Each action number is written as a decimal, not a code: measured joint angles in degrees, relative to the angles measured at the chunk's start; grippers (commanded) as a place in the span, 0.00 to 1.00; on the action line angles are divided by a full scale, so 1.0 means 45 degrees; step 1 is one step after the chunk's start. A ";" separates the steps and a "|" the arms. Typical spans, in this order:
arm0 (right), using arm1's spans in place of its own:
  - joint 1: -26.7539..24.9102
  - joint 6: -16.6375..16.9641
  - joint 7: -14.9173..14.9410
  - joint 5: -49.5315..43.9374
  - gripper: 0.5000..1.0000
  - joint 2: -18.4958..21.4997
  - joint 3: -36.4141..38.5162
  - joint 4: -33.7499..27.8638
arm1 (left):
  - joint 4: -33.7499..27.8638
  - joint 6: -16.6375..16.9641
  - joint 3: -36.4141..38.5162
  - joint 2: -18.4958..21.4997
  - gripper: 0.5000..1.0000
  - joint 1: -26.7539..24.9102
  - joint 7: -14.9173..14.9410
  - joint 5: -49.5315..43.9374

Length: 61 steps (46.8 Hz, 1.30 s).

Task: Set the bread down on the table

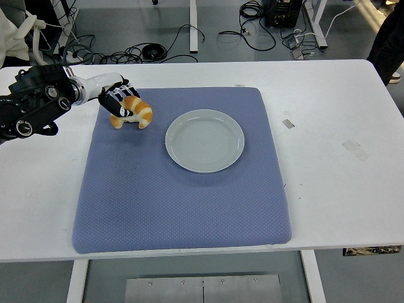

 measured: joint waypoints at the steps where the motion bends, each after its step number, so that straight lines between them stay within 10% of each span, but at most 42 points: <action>1: 0.0001 0.0000 0.0001 0.0000 1.00 0.0000 -0.0001 0.0000 | 0.0000 0.0007 0.0000 -0.0003 0.89 0.0000 0.0000 -0.0062; 38: 0.0000 0.0005 0.0000 0.0000 1.00 0.0000 -0.0002 0.0002 | 0.0073 0.0066 -0.0385 0.0142 0.95 -0.0075 -0.0059 -0.1362; 61: 0.0001 0.0004 0.0000 0.0000 1.00 -0.0001 -0.0009 0.0004 | 0.0158 0.0560 -0.5153 0.0443 0.96 0.0853 -0.0231 -0.5090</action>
